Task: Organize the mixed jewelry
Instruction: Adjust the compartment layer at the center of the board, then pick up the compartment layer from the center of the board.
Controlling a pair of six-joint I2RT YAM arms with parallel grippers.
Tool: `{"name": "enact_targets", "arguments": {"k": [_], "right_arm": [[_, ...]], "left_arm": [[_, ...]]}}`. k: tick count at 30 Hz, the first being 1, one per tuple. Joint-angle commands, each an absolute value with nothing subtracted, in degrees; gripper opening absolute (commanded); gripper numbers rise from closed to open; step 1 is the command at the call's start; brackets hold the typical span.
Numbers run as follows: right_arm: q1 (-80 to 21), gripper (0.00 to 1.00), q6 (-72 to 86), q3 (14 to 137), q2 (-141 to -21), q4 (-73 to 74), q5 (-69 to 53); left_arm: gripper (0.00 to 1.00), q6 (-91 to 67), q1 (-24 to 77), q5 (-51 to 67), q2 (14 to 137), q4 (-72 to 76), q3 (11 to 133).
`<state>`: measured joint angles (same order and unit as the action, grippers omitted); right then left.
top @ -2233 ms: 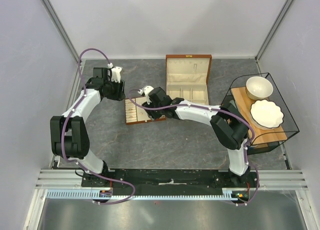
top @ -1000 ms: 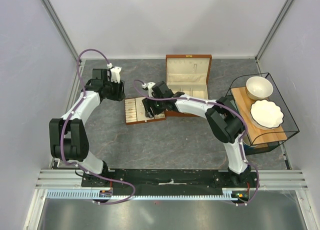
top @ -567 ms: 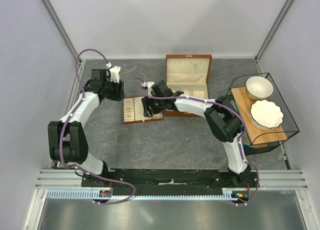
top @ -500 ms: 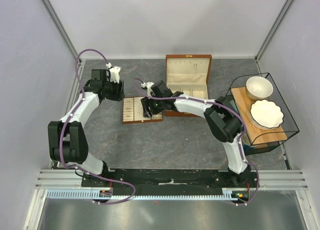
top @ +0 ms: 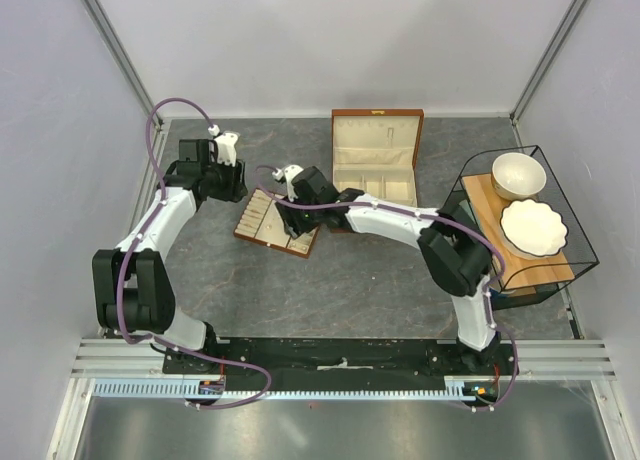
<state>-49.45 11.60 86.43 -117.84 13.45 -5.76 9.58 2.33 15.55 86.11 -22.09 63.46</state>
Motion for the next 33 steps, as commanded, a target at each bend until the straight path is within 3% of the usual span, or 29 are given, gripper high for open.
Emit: {"name": "enact_targets", "arguments": {"k": [1,16,33], "right_arm": [[-48.96,0.62,8.79,84.21,-107.33,12.66,3.95],[-47.9,0.57,16.26,70.41,-102.66,9.67,1.94],[-45.53,0.56,21.27,71.89,-108.63,6.86,-2.11]], "left_arm": [[0.53,9.05,2.02,16.0,84.37,-19.42,63.02],[0.53,9.14,2.02,14.59,84.02,-19.51,62.93],[0.53,9.4,1.93,15.29,84.46,-19.42,62.4]]}}
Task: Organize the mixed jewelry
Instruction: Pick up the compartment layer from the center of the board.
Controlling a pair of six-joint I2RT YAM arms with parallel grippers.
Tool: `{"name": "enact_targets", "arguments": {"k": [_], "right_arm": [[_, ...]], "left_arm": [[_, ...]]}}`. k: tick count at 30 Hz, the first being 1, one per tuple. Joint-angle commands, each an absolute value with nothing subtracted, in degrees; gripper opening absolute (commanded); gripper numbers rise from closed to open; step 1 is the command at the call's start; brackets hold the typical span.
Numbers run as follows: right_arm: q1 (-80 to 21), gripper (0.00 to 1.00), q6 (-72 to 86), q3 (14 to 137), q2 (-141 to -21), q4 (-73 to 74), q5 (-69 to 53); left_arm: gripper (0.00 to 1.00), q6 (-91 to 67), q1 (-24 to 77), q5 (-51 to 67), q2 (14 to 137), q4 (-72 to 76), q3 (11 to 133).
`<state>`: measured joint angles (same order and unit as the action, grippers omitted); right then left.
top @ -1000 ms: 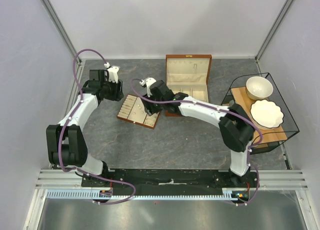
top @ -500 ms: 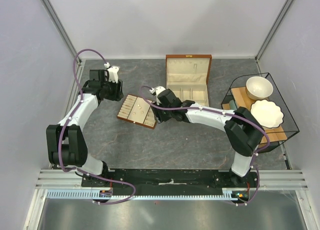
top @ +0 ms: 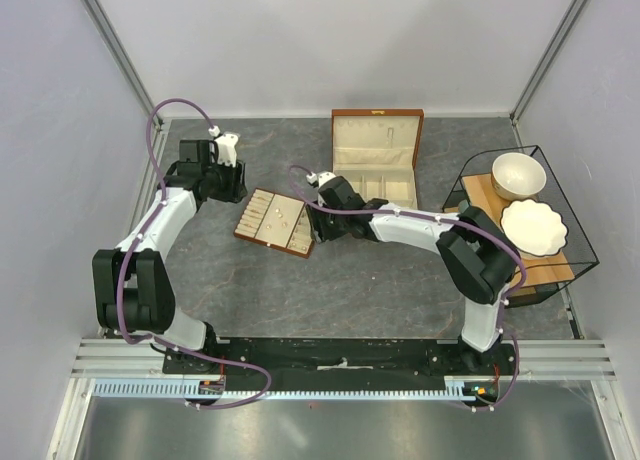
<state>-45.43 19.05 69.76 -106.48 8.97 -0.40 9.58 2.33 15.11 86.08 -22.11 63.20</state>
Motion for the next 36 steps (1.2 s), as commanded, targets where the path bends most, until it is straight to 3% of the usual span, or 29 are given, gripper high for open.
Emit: {"name": "enact_targets", "arguments": {"k": [1,36], "right_arm": [[-45.44,0.56,21.36,72.33,-108.89,6.86,-2.11],[-42.8,0.52,26.37,75.85,-114.44,5.89,-4.75]], "left_arm": [[0.53,9.32,1.93,15.29,84.46,-19.25,62.4],[0.53,9.67,1.93,16.7,84.64,-18.55,61.44]]}}
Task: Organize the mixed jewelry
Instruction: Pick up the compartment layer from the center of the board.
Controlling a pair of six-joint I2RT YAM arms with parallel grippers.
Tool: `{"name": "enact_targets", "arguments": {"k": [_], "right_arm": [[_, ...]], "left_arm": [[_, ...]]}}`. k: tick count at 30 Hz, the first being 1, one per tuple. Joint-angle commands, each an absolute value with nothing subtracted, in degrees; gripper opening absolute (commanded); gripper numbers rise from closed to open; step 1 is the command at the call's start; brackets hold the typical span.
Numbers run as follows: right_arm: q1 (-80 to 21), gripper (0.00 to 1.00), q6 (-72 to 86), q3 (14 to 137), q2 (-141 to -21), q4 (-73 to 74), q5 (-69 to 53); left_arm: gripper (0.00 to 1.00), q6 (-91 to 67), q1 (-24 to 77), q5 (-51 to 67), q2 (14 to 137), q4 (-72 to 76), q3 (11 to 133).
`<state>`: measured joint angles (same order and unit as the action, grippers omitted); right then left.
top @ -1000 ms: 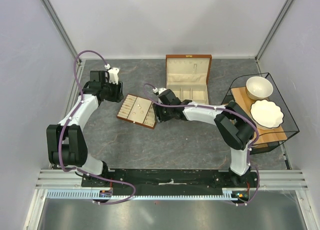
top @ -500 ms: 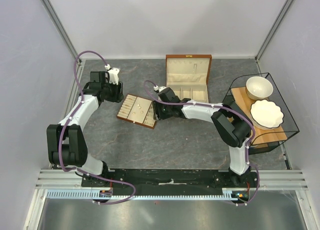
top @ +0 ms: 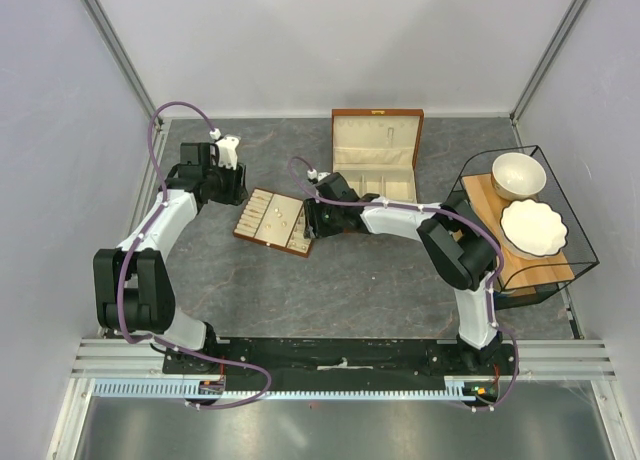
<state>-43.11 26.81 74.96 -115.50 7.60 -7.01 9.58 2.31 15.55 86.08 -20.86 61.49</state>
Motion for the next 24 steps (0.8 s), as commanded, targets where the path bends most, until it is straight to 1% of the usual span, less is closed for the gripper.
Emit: {"name": "enact_targets", "arguments": {"k": [1,6,8,15,18,19,21,22,24], "right_arm": [[-42.98,0.51,26.11,74.89,-113.65,6.06,-4.4],[-45.7,0.49,24.7,73.13,-112.15,7.29,-0.45],[-46.84,0.45,24.09,73.56,-112.5,7.99,1.84],[-49.66,0.38,20.84,75.05,-114.52,10.71,8.52],[-49.83,0.31,18.73,78.03,-116.27,12.82,11.59],[-49.83,0.26,18.37,78.74,-116.63,13.35,12.38],[-49.75,0.22,17.15,80.15,-117.24,14.23,13.8],[-49.83,0.17,16.88,80.42,-117.33,14.5,14.15],[-49.66,0.16,16.44,81.29,-117.33,14.68,13.89]], "left_arm": [[0.53,9.75,1.85,16.7,84.64,-18.63,61.44],[0.53,9.76,1.85,16.61,84.38,-18.63,61.52],[0.53,9.76,1.85,16.61,84.29,-18.63,61.44],[0.53,9.93,1.58,16.7,83.67,-18.63,61.17],[0.53,9.84,1.49,16.96,83.5,-18.63,61.17],[0.53,9.84,1.49,16.96,83.5,-18.63,61.17],[0.53,9.84,1.41,17.05,83.41,-18.63,61.08],[0.53,9.84,1.41,17.05,83.32,-18.55,61.08],[0.53,9.93,1.23,17.14,83.15,-18.63,61.08]]}}
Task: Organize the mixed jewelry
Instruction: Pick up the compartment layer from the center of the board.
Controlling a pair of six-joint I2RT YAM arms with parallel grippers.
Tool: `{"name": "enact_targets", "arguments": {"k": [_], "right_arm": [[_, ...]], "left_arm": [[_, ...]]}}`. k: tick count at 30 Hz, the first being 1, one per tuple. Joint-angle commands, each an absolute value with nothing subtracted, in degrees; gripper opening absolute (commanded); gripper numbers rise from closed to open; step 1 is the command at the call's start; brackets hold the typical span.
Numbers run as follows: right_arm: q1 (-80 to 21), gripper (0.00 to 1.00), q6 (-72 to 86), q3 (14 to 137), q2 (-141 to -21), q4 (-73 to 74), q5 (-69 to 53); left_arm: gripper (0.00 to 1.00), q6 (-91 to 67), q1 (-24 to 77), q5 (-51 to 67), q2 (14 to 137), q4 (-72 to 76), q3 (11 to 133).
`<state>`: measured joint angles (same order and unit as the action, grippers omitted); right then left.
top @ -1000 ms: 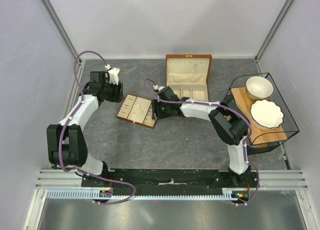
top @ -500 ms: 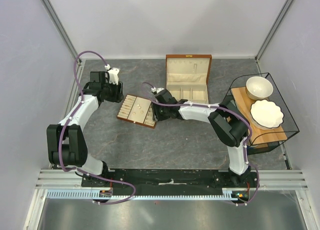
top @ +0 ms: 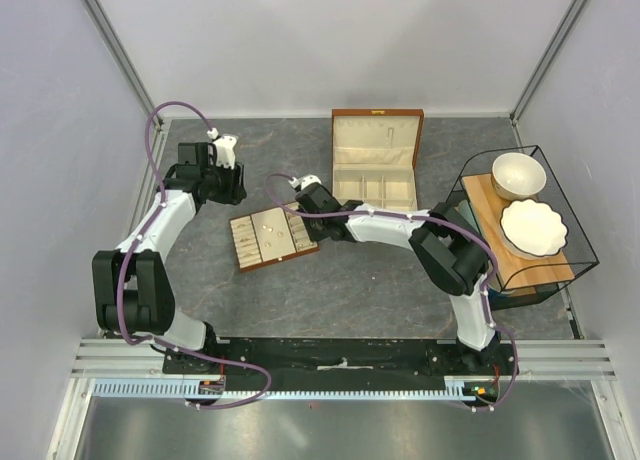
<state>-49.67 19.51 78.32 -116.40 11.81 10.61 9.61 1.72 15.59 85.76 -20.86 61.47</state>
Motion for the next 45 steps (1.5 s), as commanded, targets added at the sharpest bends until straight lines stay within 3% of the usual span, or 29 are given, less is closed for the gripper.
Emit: {"name": "enact_targets", "arguments": {"k": [1,16,21,30,37,45], "right_arm": [[-49.75,0.15,16.17,81.73,-117.33,14.94,13.63],[-49.66,0.27,15.2,85.52,-121.99,17.31,14.68],[-49.66,0.12,14.77,85.17,-120.85,16.79,13.71],[-49.05,0.0,15.73,94.3,-113.82,19.16,11.78],[-44.83,0.0,18.28,97.29,-109.52,20.57,10.29],[-34.65,0.0,18.11,89.49,-98.89,20.22,9.58]], "left_arm": [[0.53,9.84,1.23,17.14,83.06,-18.55,61.17],[0.53,9.76,0.79,18.1,82.09,-18.63,60.91],[0.53,9.93,0.53,18.19,81.83,-18.63,60.82],[0.53,9.23,0.09,18.11,81.48,-18.63,60.91],[0.53,8.88,-1.93,18.19,80.68,-18.54,60.82],[0.54,8.79,-2.11,18.37,81.04,-18.72,61.08]]}}
